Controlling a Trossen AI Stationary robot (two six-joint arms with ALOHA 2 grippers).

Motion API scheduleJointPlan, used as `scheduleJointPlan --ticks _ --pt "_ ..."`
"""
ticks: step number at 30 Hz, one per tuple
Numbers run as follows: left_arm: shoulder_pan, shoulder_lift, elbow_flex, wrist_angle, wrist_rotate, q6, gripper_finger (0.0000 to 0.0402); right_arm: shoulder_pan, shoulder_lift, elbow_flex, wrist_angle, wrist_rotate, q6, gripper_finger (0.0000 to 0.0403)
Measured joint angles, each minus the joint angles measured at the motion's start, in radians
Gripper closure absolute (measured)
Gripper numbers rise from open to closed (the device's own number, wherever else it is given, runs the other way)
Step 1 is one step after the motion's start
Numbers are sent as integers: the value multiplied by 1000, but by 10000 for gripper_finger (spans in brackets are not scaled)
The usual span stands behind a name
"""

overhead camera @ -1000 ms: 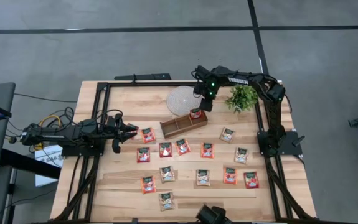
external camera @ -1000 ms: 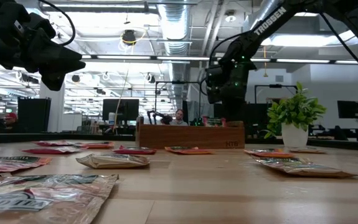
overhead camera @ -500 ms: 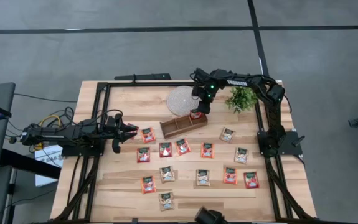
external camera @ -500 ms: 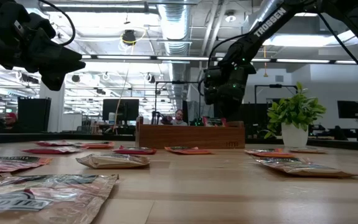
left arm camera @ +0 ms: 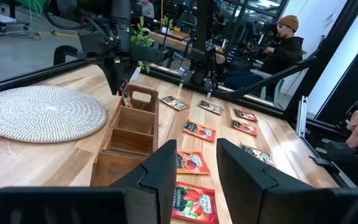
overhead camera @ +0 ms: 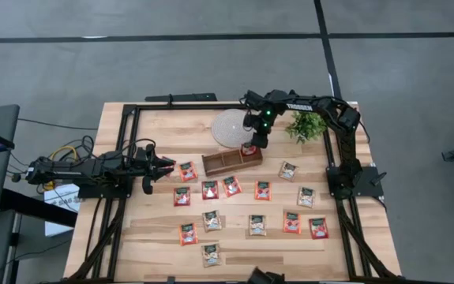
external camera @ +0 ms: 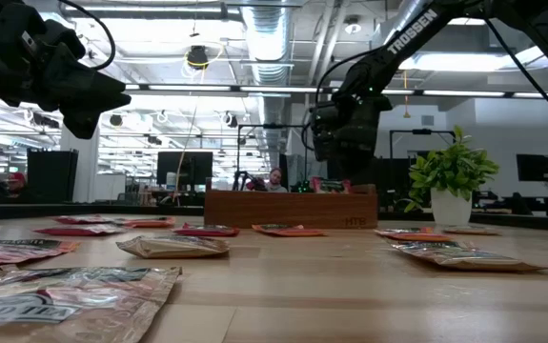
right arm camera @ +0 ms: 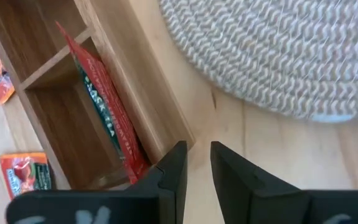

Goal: Pick & Place Tea
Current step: Adjust the wooden organizer on the table, then put the red tea bag into the right slot of the wooden organizer

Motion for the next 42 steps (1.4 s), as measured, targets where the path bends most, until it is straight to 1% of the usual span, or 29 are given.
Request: scheduleJointPlan --ticks 5,15,20,24,28,31,34,36,39,42 --pt "0 0 0 0 0 0 296 4 0 0 -36 -31 1 340" --pt "0 0 0 0 0 -1 296 79 0 0 -46 -33 -8 340" --pt "0 0 0 0 0 -1 296 86 0 1 -59 -27 -8 340" --pt "0 0 0 0 0 -2 296 77 0 1 -74 -11 -10 340" --pt "0 0 0 0 0 -1 296 41 -1 2 -91 55 -8 340" --pt "0 0 0 0 0 -1 296 1 -2 24 -192 62 -2 340" --pt "0 0 0 0 0 -1 296 -28 -6 54 -377 59 -9 340" --pt "0 0 0 0 0 -1 296 -31 -19 58 -500 32 -25 340" --pt "0 0 0 0 0 -1 296 0 -87 42 -635 -63 -41 340" --pt "0 0 0 0 1 -1 296 82 -214 -21 -640 -97 -44 340"
